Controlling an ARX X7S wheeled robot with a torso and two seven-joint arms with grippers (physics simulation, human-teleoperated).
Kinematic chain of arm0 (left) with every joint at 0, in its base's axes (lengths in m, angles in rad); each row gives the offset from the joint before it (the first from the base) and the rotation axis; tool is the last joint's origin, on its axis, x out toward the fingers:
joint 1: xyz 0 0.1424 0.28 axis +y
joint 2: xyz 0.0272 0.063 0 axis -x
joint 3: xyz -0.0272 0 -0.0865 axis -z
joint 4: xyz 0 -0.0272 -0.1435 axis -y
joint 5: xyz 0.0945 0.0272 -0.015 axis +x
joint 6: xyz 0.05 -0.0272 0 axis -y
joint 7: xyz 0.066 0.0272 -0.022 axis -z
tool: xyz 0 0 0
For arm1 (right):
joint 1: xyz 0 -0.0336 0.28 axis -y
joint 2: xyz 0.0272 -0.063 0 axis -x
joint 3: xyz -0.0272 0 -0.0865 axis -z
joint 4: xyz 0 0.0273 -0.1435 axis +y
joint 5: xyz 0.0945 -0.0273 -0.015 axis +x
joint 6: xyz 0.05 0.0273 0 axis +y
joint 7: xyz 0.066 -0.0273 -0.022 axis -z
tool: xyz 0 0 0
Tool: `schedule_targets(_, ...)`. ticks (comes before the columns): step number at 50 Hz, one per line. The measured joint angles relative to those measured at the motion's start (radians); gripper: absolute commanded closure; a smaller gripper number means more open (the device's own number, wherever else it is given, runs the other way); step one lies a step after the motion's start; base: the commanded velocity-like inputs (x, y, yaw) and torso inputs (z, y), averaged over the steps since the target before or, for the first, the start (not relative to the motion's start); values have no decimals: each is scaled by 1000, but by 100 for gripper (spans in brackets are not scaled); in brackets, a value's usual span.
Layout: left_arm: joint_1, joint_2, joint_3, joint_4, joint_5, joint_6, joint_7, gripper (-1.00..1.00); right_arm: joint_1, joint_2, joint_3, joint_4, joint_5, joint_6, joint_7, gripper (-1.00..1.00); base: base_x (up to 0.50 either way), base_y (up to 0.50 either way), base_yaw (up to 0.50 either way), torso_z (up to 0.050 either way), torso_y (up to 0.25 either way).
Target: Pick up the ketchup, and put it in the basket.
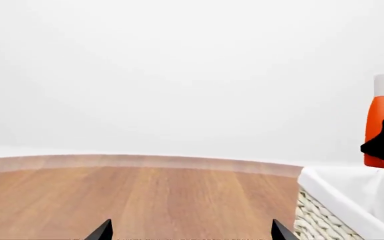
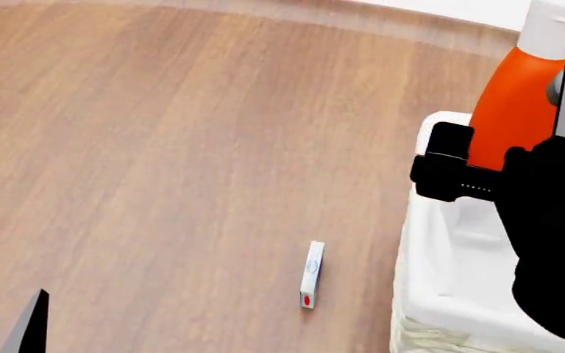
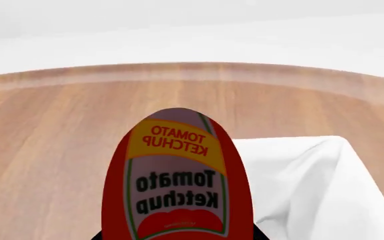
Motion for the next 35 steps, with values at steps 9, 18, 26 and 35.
schedule_targets(9,-5,-7,2,6,-13,-12,-4,-100,44,28,34,53,97,93,61,100,0,0,0,0,0)
schedule_targets(18,-7,-7,7,0,-18,-14,-1,-100,112,44,31,131,185,194,119,100,0,0,0,0,0)
schedule_targets(26,-9,-6,13,-7,-22,-15,3,-100,171,53,6,205,225,261,149,100,0,0,0,0,1)
schedule_targets(35,-17,2,24,-23,-23,-16,8,-100,225,59,-18,275,278,326,202,100,0,0,0,0,0)
